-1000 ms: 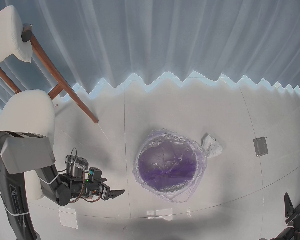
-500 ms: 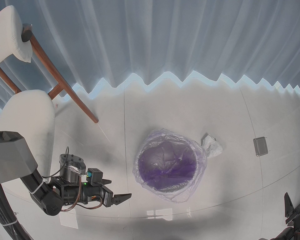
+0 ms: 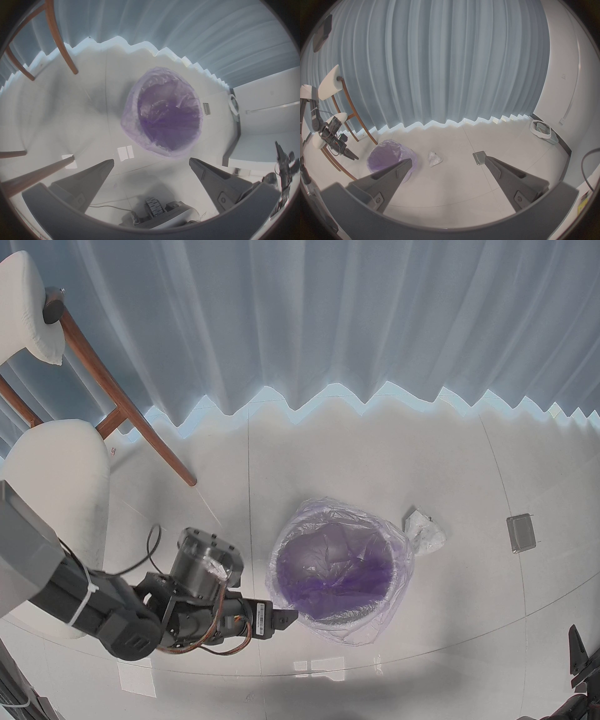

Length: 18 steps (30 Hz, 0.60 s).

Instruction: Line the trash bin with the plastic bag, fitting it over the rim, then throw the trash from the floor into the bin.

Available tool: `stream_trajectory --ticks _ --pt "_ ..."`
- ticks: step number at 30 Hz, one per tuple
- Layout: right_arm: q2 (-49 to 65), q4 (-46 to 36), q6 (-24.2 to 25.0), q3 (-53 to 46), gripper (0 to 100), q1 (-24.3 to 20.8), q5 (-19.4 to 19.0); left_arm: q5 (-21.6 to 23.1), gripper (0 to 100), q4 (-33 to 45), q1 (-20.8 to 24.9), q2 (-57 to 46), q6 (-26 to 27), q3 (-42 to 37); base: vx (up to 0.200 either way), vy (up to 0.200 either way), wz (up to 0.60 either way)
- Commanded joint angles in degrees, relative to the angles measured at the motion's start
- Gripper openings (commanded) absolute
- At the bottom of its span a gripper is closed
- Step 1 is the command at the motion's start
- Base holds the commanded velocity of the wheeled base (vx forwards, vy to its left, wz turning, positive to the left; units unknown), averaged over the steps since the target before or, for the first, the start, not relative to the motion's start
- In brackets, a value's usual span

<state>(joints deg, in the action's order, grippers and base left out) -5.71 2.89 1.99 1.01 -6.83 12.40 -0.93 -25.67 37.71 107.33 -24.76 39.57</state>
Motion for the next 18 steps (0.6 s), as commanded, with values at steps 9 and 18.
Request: stream_trajectory --ticks 9,18 --pt "-0.1 0.0 0.0 -1.0 100 0.0 0.0 -9.5 100 34.6 1.4 2.4 -4.1 28.7 0.0 0.0 0.0" --pt "-0.1 0.0 0.0 -1.0 100 0.0 0.0 -9.8 100 34.2 1.2 7.2 -4.0 29.6 0.0 0.0 0.0"
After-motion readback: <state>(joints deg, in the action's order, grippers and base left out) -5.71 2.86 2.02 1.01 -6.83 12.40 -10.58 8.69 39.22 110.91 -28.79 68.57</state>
